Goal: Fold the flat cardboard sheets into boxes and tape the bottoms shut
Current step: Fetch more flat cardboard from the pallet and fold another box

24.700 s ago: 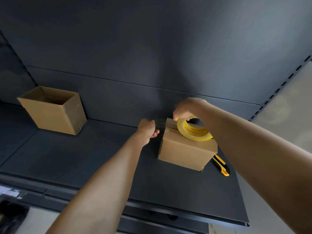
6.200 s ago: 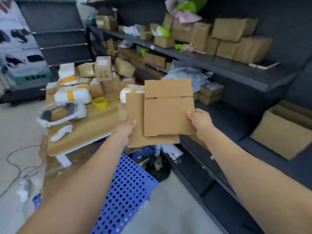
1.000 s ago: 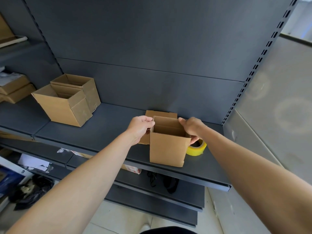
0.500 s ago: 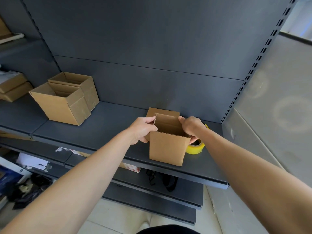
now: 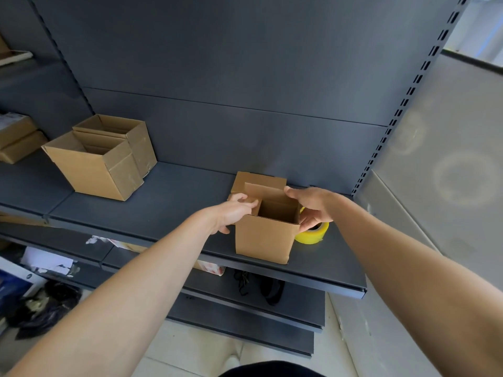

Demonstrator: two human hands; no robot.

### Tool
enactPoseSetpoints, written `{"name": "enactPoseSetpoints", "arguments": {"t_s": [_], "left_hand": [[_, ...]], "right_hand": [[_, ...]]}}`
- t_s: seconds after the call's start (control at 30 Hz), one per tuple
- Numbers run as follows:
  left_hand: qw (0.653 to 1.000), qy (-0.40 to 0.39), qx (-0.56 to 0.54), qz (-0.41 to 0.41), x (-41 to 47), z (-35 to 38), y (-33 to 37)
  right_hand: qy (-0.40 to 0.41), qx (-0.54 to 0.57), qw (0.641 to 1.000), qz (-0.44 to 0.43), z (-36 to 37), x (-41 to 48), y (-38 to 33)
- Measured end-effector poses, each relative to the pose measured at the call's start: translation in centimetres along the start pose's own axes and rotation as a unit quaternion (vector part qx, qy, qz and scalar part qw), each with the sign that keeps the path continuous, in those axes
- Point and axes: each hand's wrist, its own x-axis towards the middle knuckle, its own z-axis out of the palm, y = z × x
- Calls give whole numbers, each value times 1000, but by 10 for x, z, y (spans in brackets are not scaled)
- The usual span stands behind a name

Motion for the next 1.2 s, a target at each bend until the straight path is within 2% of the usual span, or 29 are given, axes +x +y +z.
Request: {"name": "enactPoseSetpoints", "arguments": {"t_s": [0.1, 0.17, 0.3, 0.53, 0.67, 0.9, 1.1, 1.2], "left_hand": [[999, -19, 18, 26, 1, -1, -5], [999, -18, 13, 32, 0, 0, -4], [999, -24, 5, 38, -2, 0, -4], [998, -29, 14, 45, -2, 0, -2], [998, -44, -1, 47, -3, -1, -5], [993, -95, -25, 62, -5, -13, -10], [995, -35, 17, 87, -3, -12, -8], [995, -22, 23, 95, -2, -12, -6]], "right_hand": [[-116, 95, 989, -4, -23, 0, 13], [-145, 124, 981, -13, -33, 0, 22], [-121, 86, 988, -45, -32, 4, 30], [-37, -27, 998, -35, -7, 16, 29], [17, -25, 999, -38, 8, 29, 32], [-28, -19, 999, -17, -1, 26, 31], [-111, 129, 985, -8, -30, 18, 27], [-123, 121, 985, -6, -31, 18, 24]]}}
